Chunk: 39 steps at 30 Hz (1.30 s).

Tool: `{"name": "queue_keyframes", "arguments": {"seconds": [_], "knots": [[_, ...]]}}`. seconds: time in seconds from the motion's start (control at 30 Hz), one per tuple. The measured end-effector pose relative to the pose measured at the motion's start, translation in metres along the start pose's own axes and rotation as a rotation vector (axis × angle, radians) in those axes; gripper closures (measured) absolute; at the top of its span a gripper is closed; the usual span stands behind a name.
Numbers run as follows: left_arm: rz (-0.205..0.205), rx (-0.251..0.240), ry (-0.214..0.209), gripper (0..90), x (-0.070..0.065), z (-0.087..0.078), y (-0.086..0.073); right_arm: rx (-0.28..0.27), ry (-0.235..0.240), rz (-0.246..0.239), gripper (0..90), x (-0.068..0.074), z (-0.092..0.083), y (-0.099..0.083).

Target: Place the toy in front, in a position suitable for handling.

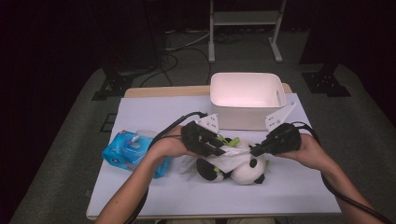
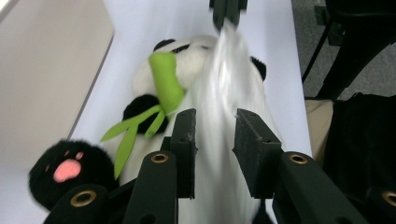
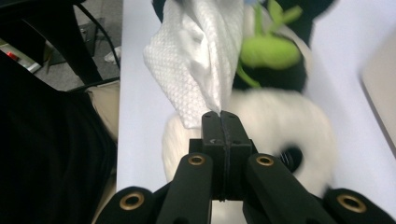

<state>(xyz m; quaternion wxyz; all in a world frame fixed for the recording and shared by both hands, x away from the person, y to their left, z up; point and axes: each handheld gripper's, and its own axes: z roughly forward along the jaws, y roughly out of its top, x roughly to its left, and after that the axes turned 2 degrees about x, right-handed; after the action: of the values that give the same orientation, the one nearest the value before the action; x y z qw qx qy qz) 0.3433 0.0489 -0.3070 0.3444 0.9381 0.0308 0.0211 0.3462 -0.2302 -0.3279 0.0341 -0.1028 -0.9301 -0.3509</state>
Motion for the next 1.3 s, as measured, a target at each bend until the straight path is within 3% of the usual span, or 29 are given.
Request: {"name": "queue_keyframes", "arguments": {"seconds": [0.4, 0.63, 0.83, 1.07, 1.1, 1.13, 1.3], "knots": [[-0.022, -0.003, 0.006, 71.0, 0.000, -0.002, -0.007, -0.006, -0.070, 0.136, 89.6, -0.005, -0.045, -0.058], [-0.018, 0.002, -0.002, 70.6, -0.001, 0.001, -0.007, -0.025, -0.082, 0.159, 89.6, -0.006, -0.050, -0.068], [-0.024, -0.004, -0.001, 69.9, -0.002, 0.001, -0.009, -0.015, -0.066, 0.096, 89.3, -0.004, -0.034, -0.042], [-0.032, -0.005, 0.004, 68.9, -0.004, -0.001, -0.019, 0.006, -0.013, -0.009, 87.9, 0.000, 0.005, 0.010], [-0.032, -0.005, 0.004, 68.7, -0.004, -0.001, -0.019, 0.006, -0.013, -0.009, 87.9, 0.000, 0.005, 0.010], [-0.040, -0.008, 0.007, 68.7, -0.004, -0.002, -0.021, 0.024, -0.005, -0.035, 84.9, 0.001, 0.017, 0.021], [-0.044, -0.001, 0.014, 68.3, -0.003, -0.004, -0.027, 0.049, -0.028, -0.081, 73.8, 0.003, 0.036, 0.038]]}}
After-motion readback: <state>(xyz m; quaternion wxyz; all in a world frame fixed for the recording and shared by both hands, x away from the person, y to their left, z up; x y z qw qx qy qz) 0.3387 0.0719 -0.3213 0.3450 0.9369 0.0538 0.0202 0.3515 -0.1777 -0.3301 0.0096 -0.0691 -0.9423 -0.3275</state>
